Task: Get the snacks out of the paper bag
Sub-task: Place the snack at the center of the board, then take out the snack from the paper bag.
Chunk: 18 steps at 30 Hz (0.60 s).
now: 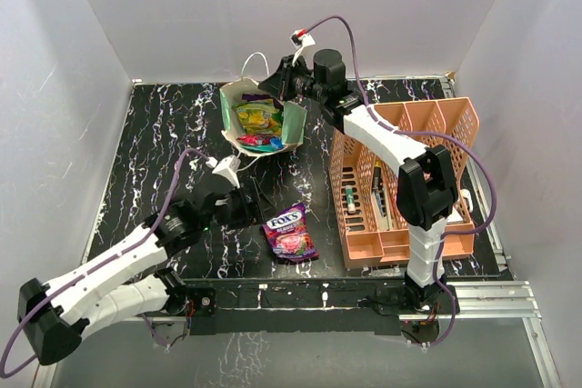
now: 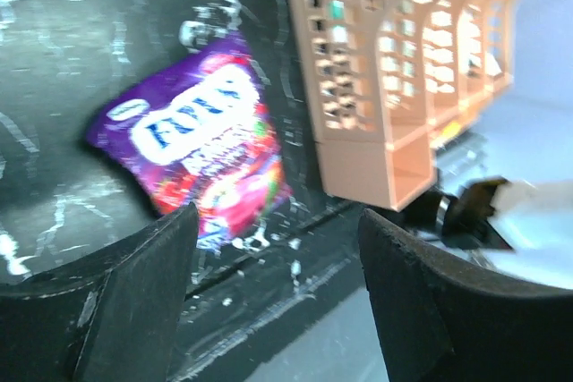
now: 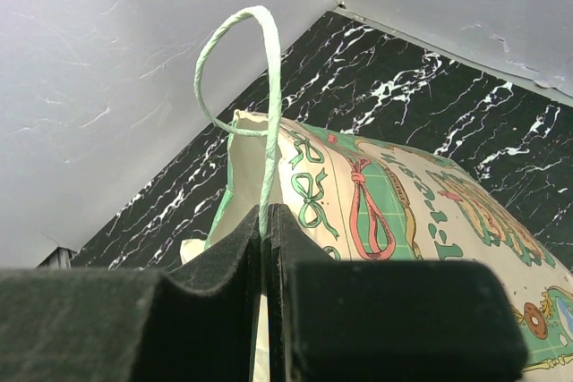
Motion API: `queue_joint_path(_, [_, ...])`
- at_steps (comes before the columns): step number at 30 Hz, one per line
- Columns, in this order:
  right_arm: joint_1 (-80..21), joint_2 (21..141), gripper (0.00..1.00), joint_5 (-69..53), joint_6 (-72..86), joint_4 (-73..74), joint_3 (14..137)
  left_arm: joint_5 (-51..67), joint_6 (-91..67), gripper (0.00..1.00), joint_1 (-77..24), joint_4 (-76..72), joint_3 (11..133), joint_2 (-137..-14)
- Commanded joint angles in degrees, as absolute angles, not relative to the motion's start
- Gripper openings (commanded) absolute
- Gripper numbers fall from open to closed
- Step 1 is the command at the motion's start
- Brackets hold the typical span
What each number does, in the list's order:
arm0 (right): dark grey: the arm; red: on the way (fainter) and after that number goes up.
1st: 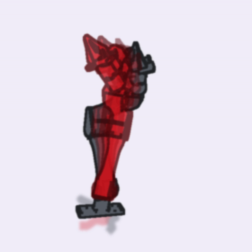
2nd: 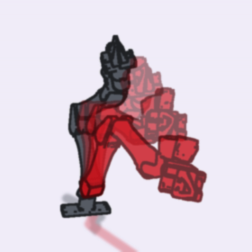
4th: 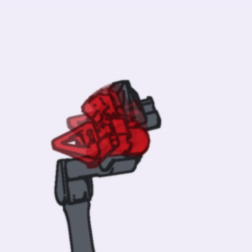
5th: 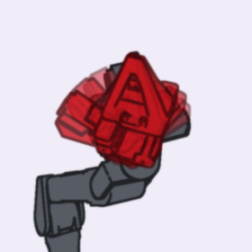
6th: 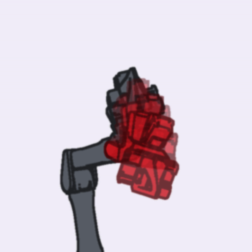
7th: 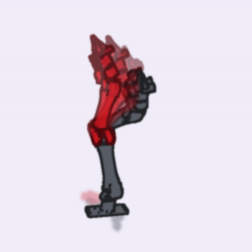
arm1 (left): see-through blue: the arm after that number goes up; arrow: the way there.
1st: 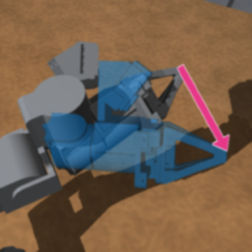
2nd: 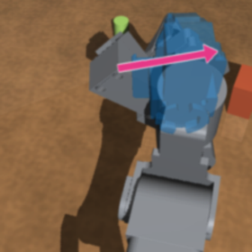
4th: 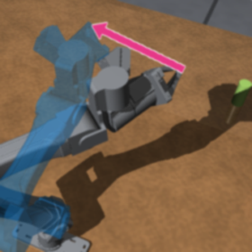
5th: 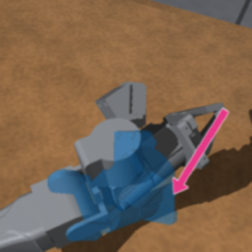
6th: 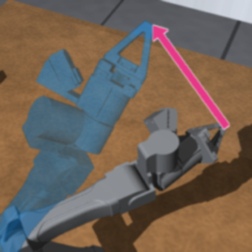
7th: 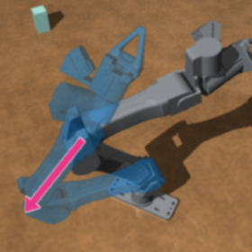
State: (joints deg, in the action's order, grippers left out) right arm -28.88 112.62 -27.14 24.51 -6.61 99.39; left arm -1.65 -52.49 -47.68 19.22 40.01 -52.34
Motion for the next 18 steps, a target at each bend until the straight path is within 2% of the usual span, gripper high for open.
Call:
queue_joint_path(1, [-29.5, 109.1, 0.07, -26.9, 23.6, -6.9, 99.8, 12.1, -51.2, 0.70, -48.3, 9.5, 36.8, -50.3])
queue_joint_path(4, [-29.8, 109.0, 0.07, -26.7, 23.6, -6.9, 100.0, 9.1, -50.6, 0.82, -51.9, 4.6, 38.0, -51.7])
queue_joint_path(6, [-29.9, 109.0, 0.07, -27.0, 23.6, -6.4, 100.2, 5.5, -47.7, 0.86, -52.9, 5.9, 40.9, -52.0])
queue_joint_path(11, [-29.9, 108.5, 0.07, -29.1, 22.6, -4.6, 99.7, -6.4, -36.1, 0.96, -49.5, 22.8, 59.3, -59.1])
queue_joint_path(16, [-30.5, 107.1, 0.07, -30.9, 22.2, -4.2, 98.3, 3.8, -31.7, 0.90, -34.4, 27.8, 68.2, -64.8])
queue_joint_path(17, [-30.7, 106.9, 0.07, -30.7, 22.2, -4.1, 98.0, 4.9, -31.4, 0.87, -32.2, 27.5, 69.1, -65.6])
queue_joint_path(18, [-30.9, 106.5, 0.07, -30.5, 22.1, -4.1, 97.7, 5.6, -30.9, 0.80, -30.7, 27.2, 70.4, -66.8])
